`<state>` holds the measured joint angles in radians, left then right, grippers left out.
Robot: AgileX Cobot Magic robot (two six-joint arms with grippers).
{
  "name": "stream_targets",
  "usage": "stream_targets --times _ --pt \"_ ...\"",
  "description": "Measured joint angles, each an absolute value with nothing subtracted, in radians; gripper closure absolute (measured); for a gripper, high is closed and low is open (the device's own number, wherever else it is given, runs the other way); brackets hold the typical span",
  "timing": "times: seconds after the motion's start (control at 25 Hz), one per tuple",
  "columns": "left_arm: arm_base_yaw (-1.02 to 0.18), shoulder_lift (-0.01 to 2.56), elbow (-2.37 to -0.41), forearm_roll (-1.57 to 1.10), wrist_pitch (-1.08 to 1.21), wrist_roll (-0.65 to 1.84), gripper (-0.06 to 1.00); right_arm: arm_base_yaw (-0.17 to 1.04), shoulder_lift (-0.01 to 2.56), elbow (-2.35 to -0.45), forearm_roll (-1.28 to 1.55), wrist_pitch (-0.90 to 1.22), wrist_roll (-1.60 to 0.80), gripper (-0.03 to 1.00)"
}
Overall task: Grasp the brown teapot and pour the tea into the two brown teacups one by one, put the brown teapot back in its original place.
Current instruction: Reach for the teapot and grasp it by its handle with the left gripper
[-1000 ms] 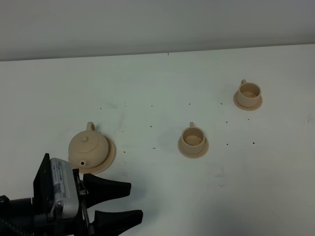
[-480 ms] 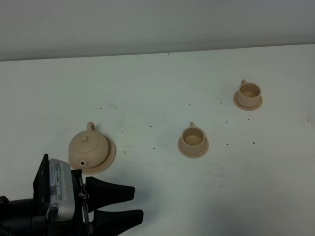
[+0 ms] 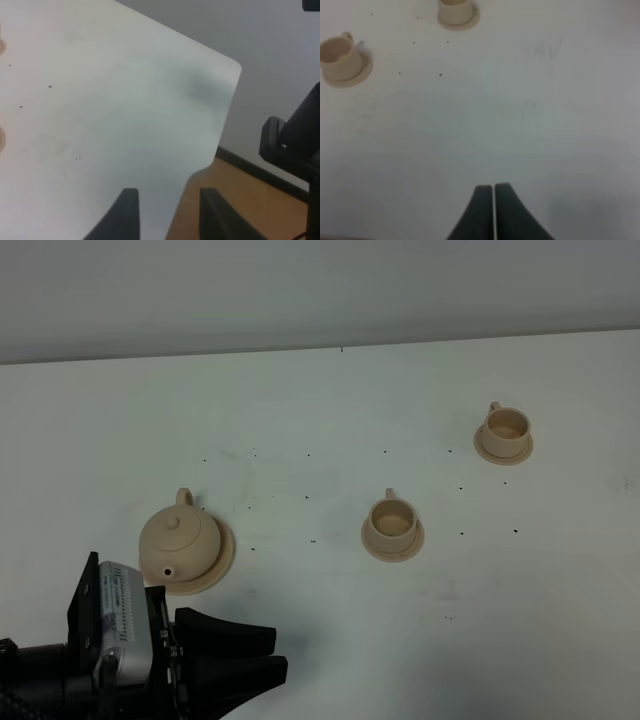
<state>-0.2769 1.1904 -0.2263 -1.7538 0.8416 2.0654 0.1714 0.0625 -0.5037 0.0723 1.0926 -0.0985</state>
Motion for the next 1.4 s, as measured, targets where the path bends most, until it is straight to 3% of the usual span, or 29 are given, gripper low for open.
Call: stream_targets --times 0.16,0.36,0.8,1.08,1.4 --pt "-0.277 1.19 -0.245 -1.754 0.844 1.934 0.69 0.171 0.062 -0.504 0.073 1.093 -0.098 0.96" --pt "-0.277 1.163 -0.409 -1.685 0.855 1.813 0.69 0.171 0.062 -0.504 0.074 1.093 -0.098 0.95" --pt "-0.277 1.139 -0.789 -0.932 0.62 1.75 0.69 0.171 0.062 -0.504 0.088 1.093 -0.098 0.94" --pt "-0.277 1.263 -0.822 -0.502 0.544 1.77 0.69 0.171 0.062 -0.504 0.089 1.093 -0.098 0.92" --pt "-0.277 1.405 -0.822 -0.46 0.316 1.827 0.69 0.171 0.062 -0.504 0.089 1.093 -0.098 0.92"
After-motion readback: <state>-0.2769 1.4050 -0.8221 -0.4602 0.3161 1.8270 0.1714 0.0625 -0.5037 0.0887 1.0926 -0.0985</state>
